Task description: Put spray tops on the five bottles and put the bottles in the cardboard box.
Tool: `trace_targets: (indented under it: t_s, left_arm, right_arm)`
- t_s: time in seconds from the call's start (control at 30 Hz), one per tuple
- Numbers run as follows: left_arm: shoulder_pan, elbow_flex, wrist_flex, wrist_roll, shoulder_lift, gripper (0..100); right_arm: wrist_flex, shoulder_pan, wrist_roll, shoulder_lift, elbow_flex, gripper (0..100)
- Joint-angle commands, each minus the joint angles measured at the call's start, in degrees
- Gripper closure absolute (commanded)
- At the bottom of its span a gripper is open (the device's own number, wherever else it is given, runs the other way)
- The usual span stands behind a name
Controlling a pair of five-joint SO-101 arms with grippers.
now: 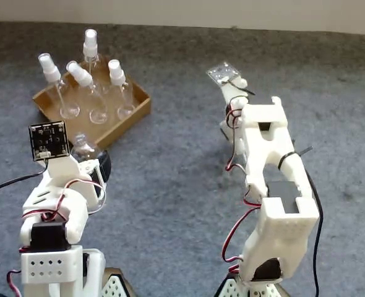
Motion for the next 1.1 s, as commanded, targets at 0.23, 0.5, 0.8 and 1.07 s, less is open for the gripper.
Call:
trace_targets:
  t_s: [0.23,0.5,0.8,1.07]
  left_arm:
    - [0.84,-0.57,-1.49,0.26,-0.66,97]
    - [0.84,-0.57,-1.49,0.26,-0.66,97]
    - [0.84,-0.57,-1.49,0.26,-0.66,97]
    - [0.84,-0.57,-1.49,0.26,-0.66,97]
  right_arm:
    - [-0.75,1.19,0.97,-4.18,-3.03,91.6]
    - [6.81,1.45,0.35,-4.62,-3.56,88.9]
    - [8.48,2.59,-2.11,-4.79,-5.23,89.0]
    - [8.48,2.51,-2.2,-4.7,0.22,88.9]
